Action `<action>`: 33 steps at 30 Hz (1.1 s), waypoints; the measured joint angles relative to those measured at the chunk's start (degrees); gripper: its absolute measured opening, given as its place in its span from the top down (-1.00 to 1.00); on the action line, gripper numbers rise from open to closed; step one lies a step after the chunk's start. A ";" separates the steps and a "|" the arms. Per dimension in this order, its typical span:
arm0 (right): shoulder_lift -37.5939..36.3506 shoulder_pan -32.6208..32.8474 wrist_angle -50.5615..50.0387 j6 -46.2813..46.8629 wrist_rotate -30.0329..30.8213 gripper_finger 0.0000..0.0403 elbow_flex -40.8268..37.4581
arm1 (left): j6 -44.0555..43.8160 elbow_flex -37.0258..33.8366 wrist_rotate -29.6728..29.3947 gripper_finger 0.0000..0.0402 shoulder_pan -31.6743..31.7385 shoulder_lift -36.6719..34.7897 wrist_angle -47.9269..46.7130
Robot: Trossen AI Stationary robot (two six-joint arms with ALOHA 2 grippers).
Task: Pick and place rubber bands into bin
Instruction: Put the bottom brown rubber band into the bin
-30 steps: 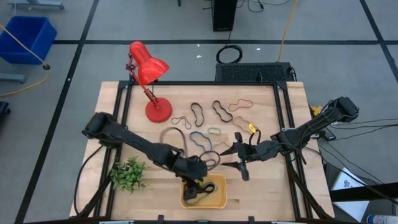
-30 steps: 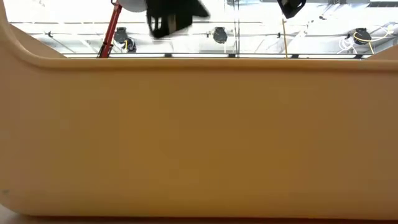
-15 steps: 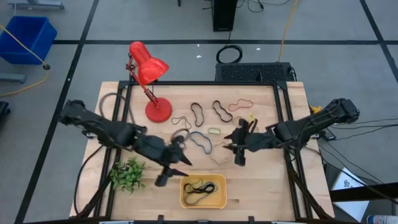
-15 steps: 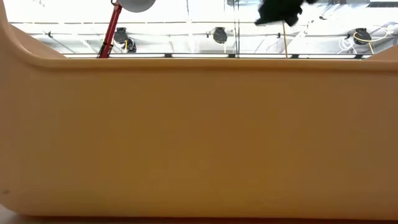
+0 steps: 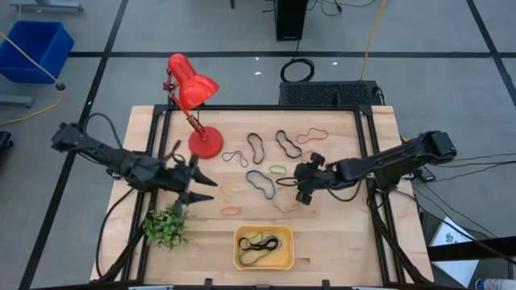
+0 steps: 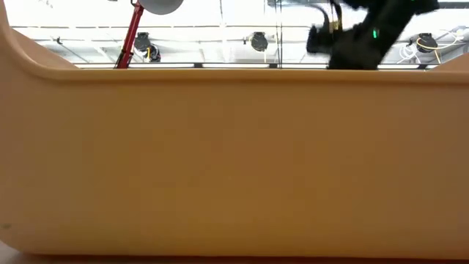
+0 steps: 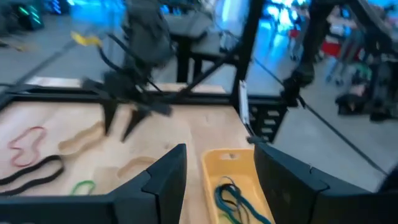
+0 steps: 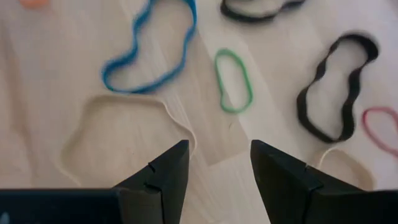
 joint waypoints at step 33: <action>6.20 -0.12 21.07 11.96 -6.07 0.16 -15.32 | 1.69 -13.41 -9.24 0.03 0.00 -7.08 6.42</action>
